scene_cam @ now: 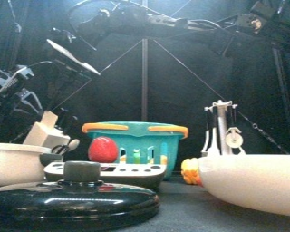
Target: Grab cleaver
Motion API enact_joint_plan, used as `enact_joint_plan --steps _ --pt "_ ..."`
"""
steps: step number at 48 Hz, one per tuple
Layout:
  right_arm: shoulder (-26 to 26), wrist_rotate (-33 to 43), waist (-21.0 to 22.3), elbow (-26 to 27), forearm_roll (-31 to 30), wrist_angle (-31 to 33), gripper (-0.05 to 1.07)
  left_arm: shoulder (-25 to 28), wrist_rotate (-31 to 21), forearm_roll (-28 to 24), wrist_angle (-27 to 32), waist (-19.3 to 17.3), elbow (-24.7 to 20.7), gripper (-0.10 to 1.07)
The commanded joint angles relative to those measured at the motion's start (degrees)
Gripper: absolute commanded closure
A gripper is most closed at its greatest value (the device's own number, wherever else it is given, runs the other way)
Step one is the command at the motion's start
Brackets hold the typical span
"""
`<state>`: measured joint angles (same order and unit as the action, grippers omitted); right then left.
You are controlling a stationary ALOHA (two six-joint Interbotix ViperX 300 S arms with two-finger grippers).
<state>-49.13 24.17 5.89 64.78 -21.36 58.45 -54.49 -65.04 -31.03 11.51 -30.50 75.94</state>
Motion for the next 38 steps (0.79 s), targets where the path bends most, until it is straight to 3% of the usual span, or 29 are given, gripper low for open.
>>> enact_joint_plan --steps 1,38 --pt "1.93 -0.44 -0.09 2.64 -0.35 0.09 0.53 0.62 0.26 -0.09 0.26 0.0 0.26 0.48" --pt "1.93 -1.49 -0.18 3.34 0.18 1.93 0.53 0.7 0.18 -0.09 0.35 0.0 0.26 0.48"
